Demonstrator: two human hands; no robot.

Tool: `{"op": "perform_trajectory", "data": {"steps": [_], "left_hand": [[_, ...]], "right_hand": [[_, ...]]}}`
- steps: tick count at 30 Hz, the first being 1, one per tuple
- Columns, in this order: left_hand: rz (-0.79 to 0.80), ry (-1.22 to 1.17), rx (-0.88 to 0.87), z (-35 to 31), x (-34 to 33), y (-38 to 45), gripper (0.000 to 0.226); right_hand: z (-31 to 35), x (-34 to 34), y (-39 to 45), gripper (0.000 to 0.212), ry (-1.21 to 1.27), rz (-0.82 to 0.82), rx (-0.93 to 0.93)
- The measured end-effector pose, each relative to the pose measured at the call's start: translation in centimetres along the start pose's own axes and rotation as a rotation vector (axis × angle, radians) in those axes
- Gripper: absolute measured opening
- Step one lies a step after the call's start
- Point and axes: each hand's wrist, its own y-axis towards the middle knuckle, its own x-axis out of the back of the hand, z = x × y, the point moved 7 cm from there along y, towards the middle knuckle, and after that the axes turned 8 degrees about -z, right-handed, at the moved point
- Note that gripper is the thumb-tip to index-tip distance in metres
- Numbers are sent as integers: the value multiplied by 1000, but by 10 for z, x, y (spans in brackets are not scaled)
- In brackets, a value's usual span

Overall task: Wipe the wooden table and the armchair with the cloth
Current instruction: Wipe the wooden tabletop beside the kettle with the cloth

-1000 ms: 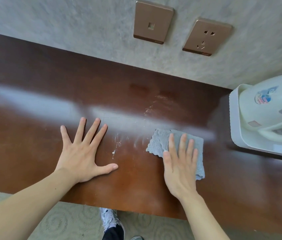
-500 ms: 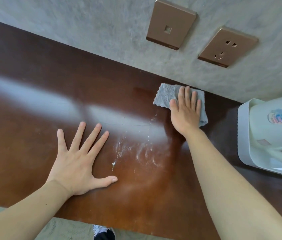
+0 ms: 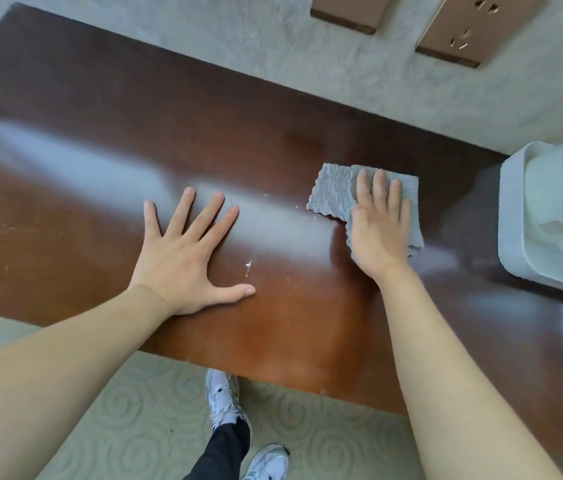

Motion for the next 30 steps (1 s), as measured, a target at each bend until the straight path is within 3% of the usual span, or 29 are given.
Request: {"op": "perform_trajectory", "data": {"steps": [8, 11, 22, 30], "left_hand": [[-28, 13, -1, 1, -1, 0, 120], [-30, 16, -8, 0, -1, 1, 120], [17, -14, -3, 0, 1, 1, 121], [2, -39, -21, -1, 2, 2, 120]], "right_hand": [[16, -2, -173, 59, 223, 93, 27], [20, -6, -195, 53, 249, 117, 8], [17, -6, -43, 71, 58, 43, 29], [30, -3, 70, 68, 22, 33, 73]]}}
